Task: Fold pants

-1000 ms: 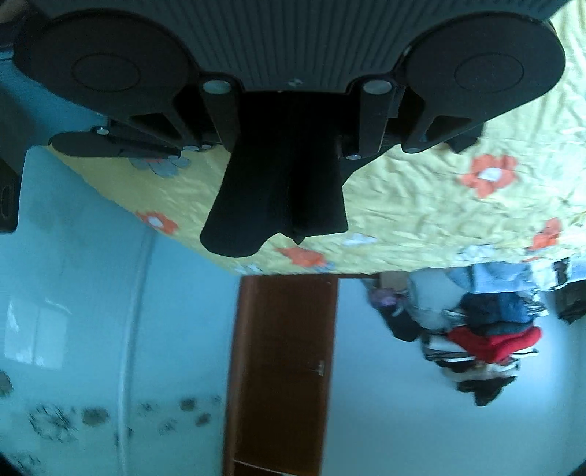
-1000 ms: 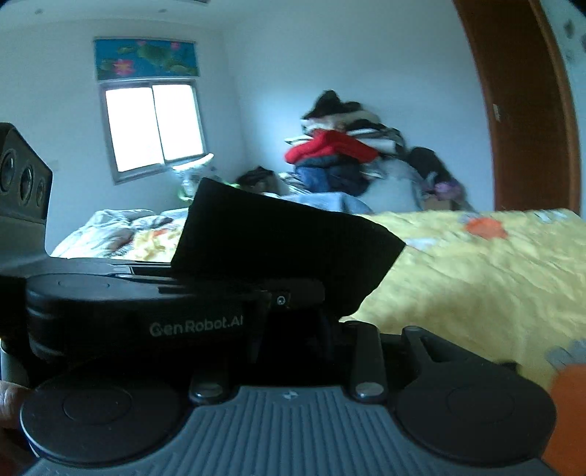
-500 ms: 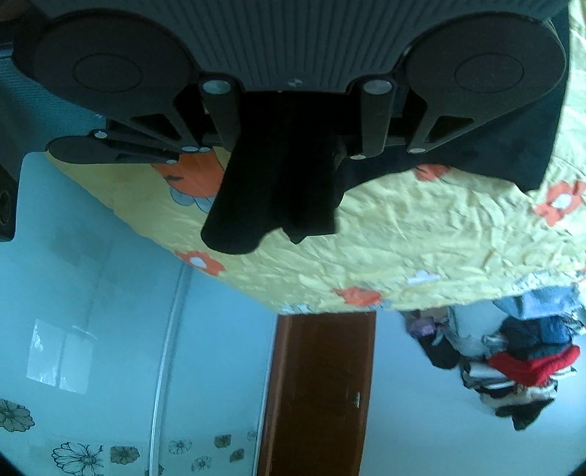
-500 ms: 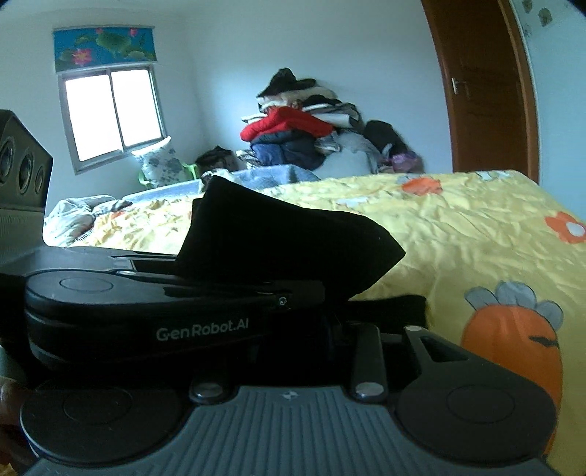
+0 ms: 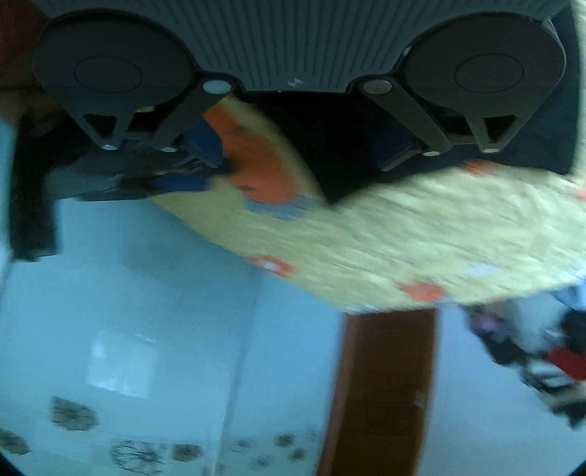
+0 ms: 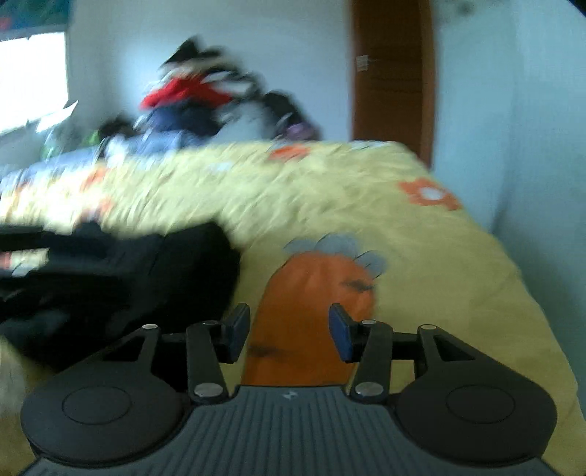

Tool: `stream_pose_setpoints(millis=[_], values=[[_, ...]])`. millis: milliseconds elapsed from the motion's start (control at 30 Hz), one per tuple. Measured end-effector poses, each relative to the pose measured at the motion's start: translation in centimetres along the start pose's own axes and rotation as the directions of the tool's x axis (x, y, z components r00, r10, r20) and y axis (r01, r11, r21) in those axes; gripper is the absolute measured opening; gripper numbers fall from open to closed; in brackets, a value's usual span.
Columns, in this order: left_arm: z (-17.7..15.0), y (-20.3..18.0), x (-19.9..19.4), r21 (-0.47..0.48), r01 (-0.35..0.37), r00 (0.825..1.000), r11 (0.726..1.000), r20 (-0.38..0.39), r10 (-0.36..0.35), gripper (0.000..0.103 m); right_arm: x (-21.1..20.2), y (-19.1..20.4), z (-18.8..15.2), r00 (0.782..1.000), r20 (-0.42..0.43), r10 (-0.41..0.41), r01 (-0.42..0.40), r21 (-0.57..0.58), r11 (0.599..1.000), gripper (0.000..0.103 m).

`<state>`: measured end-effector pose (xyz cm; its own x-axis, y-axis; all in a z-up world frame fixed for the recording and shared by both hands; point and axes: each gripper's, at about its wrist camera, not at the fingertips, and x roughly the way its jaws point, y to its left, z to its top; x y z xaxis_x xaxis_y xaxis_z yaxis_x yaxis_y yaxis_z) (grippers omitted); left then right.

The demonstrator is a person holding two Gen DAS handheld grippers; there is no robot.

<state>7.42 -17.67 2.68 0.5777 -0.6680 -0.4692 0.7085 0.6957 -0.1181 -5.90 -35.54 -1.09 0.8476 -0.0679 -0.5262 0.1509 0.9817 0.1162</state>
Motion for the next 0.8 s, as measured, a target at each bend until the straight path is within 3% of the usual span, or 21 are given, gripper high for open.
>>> stream_pose_setpoints(millis=[33, 100, 200, 333, 367, 400, 433, 467, 567, 633, 700, 800], values=[[0.3, 0.7, -0.6, 0.008, -0.062, 0.998, 0.998, 0.009, 0.062, 0.097, 0.0, -0.6, 0.6, 0.999, 0.024, 0.028, -0.029, 0.047, 0.998, 0.047], [0.7, 3.4, -0.9, -0.006, -0.179, 0.984, 0.984, 0.010, 0.179, 0.097, 0.5, -0.9, 1.7, 0.989, 0.065, 0.130, -0.138, 0.138, 0.981, 0.060], [1.0, 7.3, -0.5, -0.069, -0.294, 0.955, 0.953, -0.049, 0.291, 0.097, 2.9, 0.3, 3.1, 0.956, 0.075, 0.284, -0.293, 0.192, 0.937, 0.068], [0.3, 10.8, 0.1, -0.090, -0.401, 0.914, 0.912, -0.112, 0.391, 0.097, 7.8, 2.8, 3.9, 0.951, -0.016, 0.309, -0.302, 0.178, 0.937, 0.068], [0.0, 11.1, 0.3, -0.084, -0.418, 0.906, 0.905, -0.120, 0.407, 0.097, 8.9, 3.1, 3.9, 0.943, -0.035, 0.331, -0.319, 0.188, 0.929, 0.062], [-0.3, 11.2, 0.1, -0.080, -0.425, 0.902, 0.902, -0.125, 0.414, 0.097, 9.6, 3.3, 3.8, 0.939, -0.049, 0.341, -0.327, 0.188, 0.926, 0.039], [-0.6, 11.4, 0.3, -0.070, -0.426, 0.900, 0.902, -0.131, 0.415, 0.097, 9.8, 3.7, 3.6, 0.941, -0.066, 0.331, -0.315, 0.174, 0.933, 0.029], [-0.8, 11.4, 0.5, -0.058, -0.427, 0.898, 0.903, -0.141, 0.416, 0.097, 9.6, 4.1, 3.4, 0.951, -0.073, 0.300, -0.288, 0.143, 0.947, 0.027], [-1.7, 11.6, 2.0, 0.000, -0.433, 0.885, 0.902, -0.190, 0.425, 0.099, 9.1, 4.4, 3.0, 0.970, -0.091, 0.225, -0.220, 0.066, 0.973, 0.026], [-2.7, 11.8, 2.8, 0.011, -0.433, 0.879, 0.901, -0.218, 0.425, 0.098, 9.4, 3.9, 3.0, 0.967, -0.096, 0.235, -0.226, 0.094, 0.970, 0.027], [-2.9, 11.6, 1.7, -0.012, -0.441, 0.883, 0.898, -0.184, 0.431, 0.098, 8.8, 3.8, 3.2, 0.973, -0.075, 0.220, -0.211, 0.112, 0.971, 0.040], [-3.0, 11.0, -0.6, -0.029, -0.451, 0.885, 0.892, -0.141, 0.443, 0.098, 5.8, 4.9, 3.5, 0.993, 0.021, 0.118, -0.119, 0.032, 0.992, 0.047]])
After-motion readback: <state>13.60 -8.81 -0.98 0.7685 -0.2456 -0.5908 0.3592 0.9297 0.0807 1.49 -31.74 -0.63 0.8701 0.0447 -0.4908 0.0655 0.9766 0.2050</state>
